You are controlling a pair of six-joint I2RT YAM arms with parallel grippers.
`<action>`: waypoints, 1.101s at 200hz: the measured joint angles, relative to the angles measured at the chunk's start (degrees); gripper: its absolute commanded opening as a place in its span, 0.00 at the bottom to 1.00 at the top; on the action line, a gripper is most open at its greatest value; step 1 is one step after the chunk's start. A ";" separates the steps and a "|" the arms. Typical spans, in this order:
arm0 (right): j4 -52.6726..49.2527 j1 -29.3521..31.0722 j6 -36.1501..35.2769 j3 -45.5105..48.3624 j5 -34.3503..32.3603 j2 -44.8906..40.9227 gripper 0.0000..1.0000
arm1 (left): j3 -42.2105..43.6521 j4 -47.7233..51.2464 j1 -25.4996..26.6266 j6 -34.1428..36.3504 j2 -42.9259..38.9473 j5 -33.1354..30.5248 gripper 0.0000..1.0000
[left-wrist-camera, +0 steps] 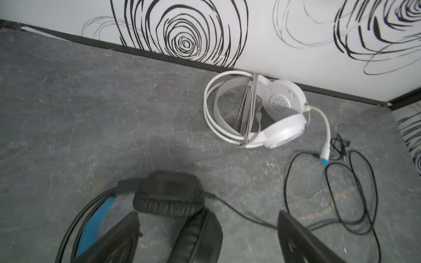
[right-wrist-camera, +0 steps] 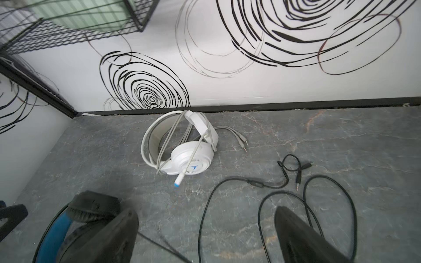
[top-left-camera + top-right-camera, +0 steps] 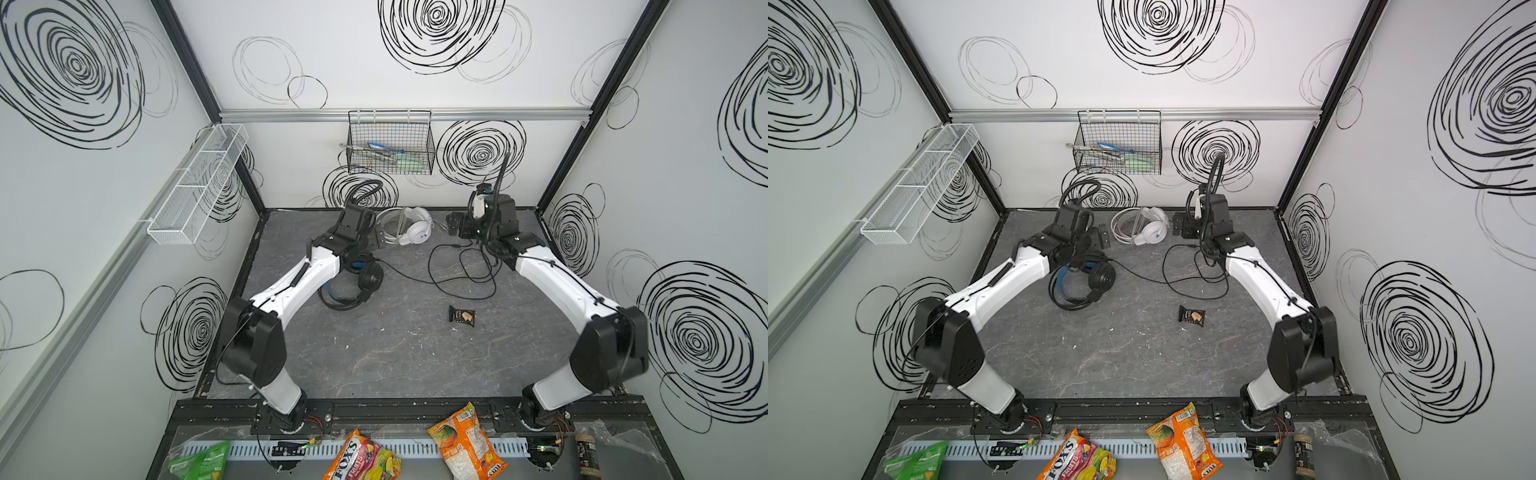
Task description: Wrap the headphones
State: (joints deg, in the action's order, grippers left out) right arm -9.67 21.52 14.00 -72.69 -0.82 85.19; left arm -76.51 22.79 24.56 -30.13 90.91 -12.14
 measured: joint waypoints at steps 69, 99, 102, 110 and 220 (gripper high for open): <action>-0.31 6.99 -2.43 15.28 1.88 -21.66 0.97 | 18.88 6.78 1.42 -4.96 -22.95 2.84 0.95; -2.69 7.13 -3.45 19.65 3.08 -24.30 0.97 | 23.58 8.92 -2.27 -5.99 -24.61 6.08 0.94; -2.97 7.17 -3.58 19.93 3.15 -24.44 0.97 | 24.02 8.94 -2.80 -6.12 -24.79 6.23 0.94; -3.48 7.30 -3.85 20.41 3.23 -24.81 0.97 | 25.22 9.09 -4.33 -6.43 -25.29 6.75 0.94; -6.99 8.17 -5.77 20.79 4.33 -26.16 0.97 | 32.28 2.32 -18.69 -9.11 -17.73 12.33 0.93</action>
State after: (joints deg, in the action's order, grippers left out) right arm -16.67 29.69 8.23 -51.90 3.51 59.02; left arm -44.23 25.10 5.87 -39.24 73.19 0.19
